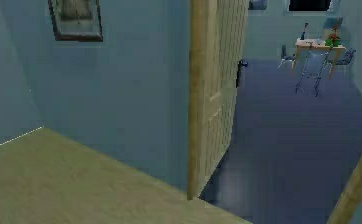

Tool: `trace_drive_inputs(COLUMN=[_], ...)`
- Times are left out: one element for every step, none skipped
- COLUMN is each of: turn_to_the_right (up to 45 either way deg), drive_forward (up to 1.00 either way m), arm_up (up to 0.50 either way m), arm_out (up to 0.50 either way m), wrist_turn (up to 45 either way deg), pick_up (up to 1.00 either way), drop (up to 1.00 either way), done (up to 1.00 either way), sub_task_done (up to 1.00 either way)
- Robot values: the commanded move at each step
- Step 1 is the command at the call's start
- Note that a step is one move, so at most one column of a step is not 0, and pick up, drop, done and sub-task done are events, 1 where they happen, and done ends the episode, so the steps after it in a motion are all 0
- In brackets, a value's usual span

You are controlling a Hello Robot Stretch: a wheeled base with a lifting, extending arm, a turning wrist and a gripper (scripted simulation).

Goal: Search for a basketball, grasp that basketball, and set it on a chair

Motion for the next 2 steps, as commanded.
trace_drive_inputs(turn_to_the_right=[45.0,45.0], drive_forward=[0.00,0.00], arm_up=[0.00,0.00], arm_out=[0.00,0.00], wrist_turn=[0.0,0.0], pick_up=[0.00,0.00], drop=[0.00,0.00], done=[0.00,0.00], sub_task_done=[0.00,0.00])
